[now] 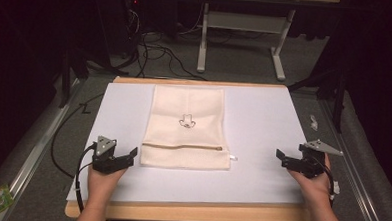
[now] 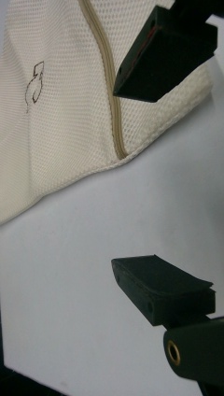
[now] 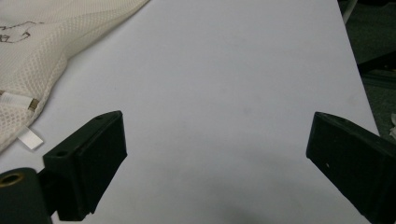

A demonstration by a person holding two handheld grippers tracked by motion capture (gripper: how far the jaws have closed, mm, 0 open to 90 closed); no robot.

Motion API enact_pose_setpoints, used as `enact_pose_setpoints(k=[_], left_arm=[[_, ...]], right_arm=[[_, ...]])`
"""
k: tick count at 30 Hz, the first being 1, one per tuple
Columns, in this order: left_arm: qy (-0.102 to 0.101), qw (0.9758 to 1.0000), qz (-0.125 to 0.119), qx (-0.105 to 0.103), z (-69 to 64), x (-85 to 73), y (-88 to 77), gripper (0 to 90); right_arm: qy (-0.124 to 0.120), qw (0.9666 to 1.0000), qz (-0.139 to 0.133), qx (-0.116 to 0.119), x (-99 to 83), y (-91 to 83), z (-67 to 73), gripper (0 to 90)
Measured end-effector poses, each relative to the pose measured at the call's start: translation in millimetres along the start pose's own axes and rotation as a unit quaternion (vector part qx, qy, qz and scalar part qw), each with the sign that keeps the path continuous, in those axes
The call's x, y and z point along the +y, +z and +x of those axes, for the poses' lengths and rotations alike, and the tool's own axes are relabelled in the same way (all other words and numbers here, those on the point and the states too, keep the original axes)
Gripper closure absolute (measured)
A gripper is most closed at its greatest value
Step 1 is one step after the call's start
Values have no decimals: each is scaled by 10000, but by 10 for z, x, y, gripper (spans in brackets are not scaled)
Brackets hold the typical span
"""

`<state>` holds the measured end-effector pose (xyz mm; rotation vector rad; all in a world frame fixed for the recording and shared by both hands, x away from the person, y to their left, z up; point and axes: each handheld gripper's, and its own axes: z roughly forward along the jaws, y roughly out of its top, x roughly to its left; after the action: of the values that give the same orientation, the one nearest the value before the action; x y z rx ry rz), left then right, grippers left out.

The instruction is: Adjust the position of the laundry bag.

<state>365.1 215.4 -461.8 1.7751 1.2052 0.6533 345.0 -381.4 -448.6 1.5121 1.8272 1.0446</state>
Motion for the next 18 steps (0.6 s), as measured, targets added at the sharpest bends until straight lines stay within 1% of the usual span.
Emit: enact_pose_setpoints(k=[1,2,3,4,5,6,7,9,11,13,14,15,16,17,18], left_arm=[[21,9999,-159,-55,-28,29,-43,153],[14,9996,-275,-67,-43,51,-75,154],[14,9996,-275,-67,-43,51,-75,162],[-9,9991,-403,-145,-47,65,-109,186],[-87,9976,-601,-329,-52,81,-150,204],[-100,9974,-602,-371,-50,86,-154,213],[-100,9974,-602,-371,-50,86,-154,213],[-219,9972,-579,-413,-27,89,-138,214],[-250,9975,-546,-386,-22,75,-110,214],[-229,9976,-540,-373,-22,63,-91,214],[-200,9979,-503,-342,-31,60,-75,214],[-178,9983,-448,-337,-35,61,-66,214],[-199,9985,-387,-324,-42,64,-52,215],[-205,9988,-348,-293,-45,65,-43,228],[-247,9988,-295,-288,-48,67,-28,229]], right_arm=[[-25,10000,-25,-9,1,-8,0,49],[18,10000,-69,35,3,-31,0,49],[18,10000,-69,35,3,-31,0,49],[-7,9999,-109,115,3,-76,4,52],[-6,9999,-110,121,-1,-92,3,54],[-3,9998,-113,140,-7,-112,-9,55],[-3,9998,-113,140,-7,-112,-9,55],[74,9998,-122,121,-19,-147,-33,67],[53,9998,-121,118,-14,-161,-38,78],[49,9999,-116,100,-12,-161,-30,82],[18,9999,-116,120,-6,-140,9,85],[18,9999,-116,120,-6,-140,9,85],[31,9998,-108,149,-2,-128,32,87],[15,9998,-93,194,10,-101,83,88],[-108,9995,-55,290,42,-49,191,103]])
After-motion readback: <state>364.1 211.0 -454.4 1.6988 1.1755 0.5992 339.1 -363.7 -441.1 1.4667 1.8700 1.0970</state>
